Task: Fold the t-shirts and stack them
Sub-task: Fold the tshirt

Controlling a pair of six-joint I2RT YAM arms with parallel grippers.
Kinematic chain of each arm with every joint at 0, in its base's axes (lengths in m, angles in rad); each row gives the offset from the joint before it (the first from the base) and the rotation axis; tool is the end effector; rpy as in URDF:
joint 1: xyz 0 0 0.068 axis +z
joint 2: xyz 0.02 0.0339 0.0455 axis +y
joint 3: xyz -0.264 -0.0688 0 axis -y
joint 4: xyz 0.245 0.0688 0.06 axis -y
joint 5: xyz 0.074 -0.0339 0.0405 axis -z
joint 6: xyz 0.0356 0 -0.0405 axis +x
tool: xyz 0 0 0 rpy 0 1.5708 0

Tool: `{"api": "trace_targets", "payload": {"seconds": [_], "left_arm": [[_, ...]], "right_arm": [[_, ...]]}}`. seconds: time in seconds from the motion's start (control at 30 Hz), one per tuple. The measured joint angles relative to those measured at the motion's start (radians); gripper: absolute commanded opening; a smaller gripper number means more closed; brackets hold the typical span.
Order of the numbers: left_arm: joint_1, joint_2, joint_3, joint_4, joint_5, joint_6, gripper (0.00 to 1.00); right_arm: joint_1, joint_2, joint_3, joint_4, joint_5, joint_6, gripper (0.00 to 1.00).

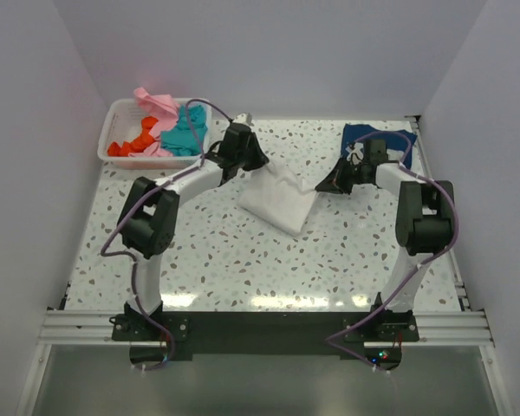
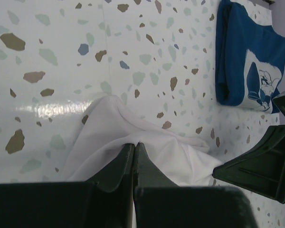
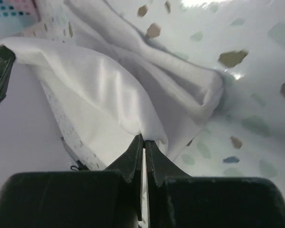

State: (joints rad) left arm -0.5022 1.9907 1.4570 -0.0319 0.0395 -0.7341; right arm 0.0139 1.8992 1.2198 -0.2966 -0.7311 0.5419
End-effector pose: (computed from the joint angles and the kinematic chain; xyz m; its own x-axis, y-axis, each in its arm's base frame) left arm 0.4039 -0.2234 0.2229 -0.6906 -0.3845 -0.6126 0.0641 0.8112 -0.5813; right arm 0.3894 0.0292 0.1729 -0.9078 0.3714 -0.1948 0.0978 0.6392 0.7628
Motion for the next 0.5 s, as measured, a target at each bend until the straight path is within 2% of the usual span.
{"api": "trace_targets", "payload": {"seconds": [0.17,0.23,0.27,0.3,0.33,0.4,0.43,0.47,0.5], "left_arm": [[0.003,0.175,0.141,0.029,-0.045,0.003,0.00],[0.005,0.243,0.191,0.016,-0.067,0.002,0.00],[0.007,0.271,0.214,0.000,-0.076,0.000,0.14],[0.009,0.292,0.230,-0.014,-0.086,0.000,0.23],[0.010,0.303,0.237,-0.023,-0.095,-0.005,0.26],[0.013,0.308,0.239,-0.055,-0.120,-0.006,0.39],[0.015,0.306,0.239,-0.061,-0.133,-0.006,0.50],[0.016,0.301,0.239,-0.064,-0.146,-0.005,0.77],[0.016,0.297,0.239,-0.069,-0.159,-0.001,0.86]], "right_arm": [[-0.011,0.150,0.085,0.021,0.042,0.008,0.01],[-0.010,0.188,0.111,0.008,0.068,0.007,0.10],[-0.010,0.198,0.124,-0.002,0.075,0.005,0.19],[-0.010,0.202,0.137,-0.014,0.083,0.003,0.31],[-0.010,0.202,0.149,-0.023,0.091,-0.003,0.32],[-0.010,0.200,0.172,-0.029,0.097,-0.012,0.35],[-0.010,0.199,0.184,-0.031,0.103,-0.015,0.36],[-0.010,0.195,0.191,-0.033,0.109,-0.019,0.38],[-0.010,0.189,0.195,-0.034,0.111,-0.021,0.44]]}}
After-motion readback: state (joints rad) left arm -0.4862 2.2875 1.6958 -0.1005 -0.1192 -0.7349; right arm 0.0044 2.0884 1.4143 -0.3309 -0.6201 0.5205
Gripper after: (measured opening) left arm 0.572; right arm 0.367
